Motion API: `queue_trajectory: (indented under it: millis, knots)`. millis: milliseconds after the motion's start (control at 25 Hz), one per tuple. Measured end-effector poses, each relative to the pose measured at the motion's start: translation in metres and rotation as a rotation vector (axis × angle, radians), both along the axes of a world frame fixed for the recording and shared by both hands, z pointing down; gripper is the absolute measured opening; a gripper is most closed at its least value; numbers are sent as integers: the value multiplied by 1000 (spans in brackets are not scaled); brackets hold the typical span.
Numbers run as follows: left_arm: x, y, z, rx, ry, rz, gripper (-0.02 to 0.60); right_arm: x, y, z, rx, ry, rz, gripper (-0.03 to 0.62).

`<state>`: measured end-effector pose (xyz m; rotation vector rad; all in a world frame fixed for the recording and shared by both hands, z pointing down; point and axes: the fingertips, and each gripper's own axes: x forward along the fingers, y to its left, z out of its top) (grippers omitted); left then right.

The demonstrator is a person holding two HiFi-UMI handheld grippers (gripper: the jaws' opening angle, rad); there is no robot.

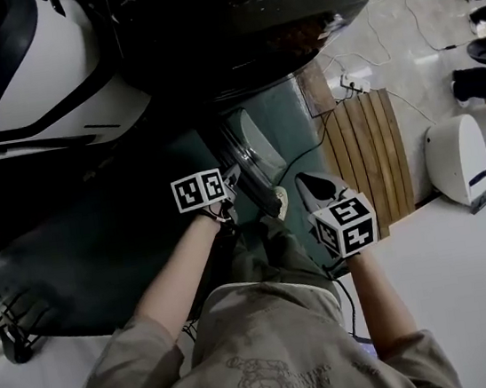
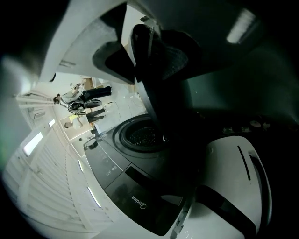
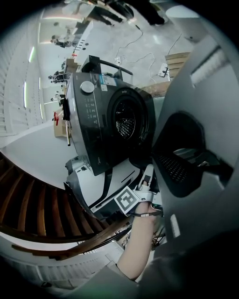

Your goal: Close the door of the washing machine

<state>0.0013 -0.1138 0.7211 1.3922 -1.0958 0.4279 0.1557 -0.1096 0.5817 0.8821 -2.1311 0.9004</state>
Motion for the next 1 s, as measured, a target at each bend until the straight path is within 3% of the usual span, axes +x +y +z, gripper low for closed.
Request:
queue_trajectory:
  millis: [280,560,1000]
  knots:
    - [33,-31,-1,17,134,-93,189,32,-6,0,7,15,84,29]
    - [57,-67,-1,5,283,-177,187,65,-24,-12,33,-72,263,28]
    - [78,-123,-1,-10,436,-291,186,80,-22,-1,15,-83,275,28]
